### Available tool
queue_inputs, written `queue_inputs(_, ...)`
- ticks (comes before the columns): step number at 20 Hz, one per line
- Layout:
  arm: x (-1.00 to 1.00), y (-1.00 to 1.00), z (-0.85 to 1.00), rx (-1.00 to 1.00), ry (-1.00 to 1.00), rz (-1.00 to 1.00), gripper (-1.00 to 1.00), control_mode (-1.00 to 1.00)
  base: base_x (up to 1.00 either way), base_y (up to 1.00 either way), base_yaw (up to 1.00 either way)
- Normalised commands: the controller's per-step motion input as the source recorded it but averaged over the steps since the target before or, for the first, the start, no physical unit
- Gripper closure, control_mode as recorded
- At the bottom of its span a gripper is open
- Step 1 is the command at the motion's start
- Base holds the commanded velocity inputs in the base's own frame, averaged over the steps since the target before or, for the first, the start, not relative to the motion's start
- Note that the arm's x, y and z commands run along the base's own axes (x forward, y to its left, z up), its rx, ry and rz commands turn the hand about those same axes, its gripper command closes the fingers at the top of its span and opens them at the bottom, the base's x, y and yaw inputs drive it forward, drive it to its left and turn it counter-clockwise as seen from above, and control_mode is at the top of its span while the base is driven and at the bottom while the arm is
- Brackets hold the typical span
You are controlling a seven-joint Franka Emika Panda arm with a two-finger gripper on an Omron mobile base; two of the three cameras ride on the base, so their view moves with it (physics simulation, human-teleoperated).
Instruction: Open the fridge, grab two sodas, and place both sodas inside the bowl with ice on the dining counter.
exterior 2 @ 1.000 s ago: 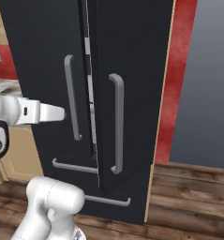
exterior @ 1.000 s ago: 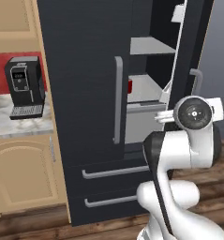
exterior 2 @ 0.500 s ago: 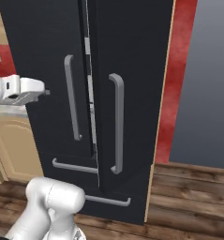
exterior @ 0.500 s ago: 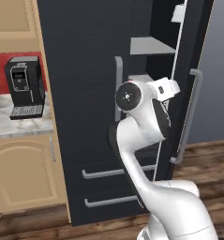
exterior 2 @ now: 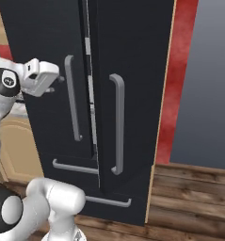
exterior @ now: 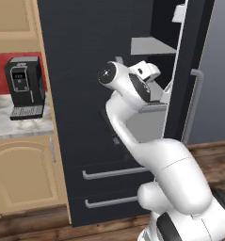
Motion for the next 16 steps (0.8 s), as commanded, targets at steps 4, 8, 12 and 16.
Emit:
queue_inputs(4, 0.85, -0.48, 0.00, -0.04, 0.14, 0.00, -1.00, -1.00, 0.00, 0.00, 0.00)
queue_inputs(8, 0.32, -0.92, 0.00, 0.00, 0.06, -0.01, -1.00, -1.00, 0.00, 0.00, 0.00)
queue_inputs(12, 0.31, -0.83, 0.00, 0.00, 0.08, -0.03, -1.00, -1.00, 0.00, 0.00, 0.00)
queue_inputs(16, 0.24, -0.84, 0.00, 0.00, 0.07, -0.05, -1.00, -1.00, 0.00, 0.00, 0.00)
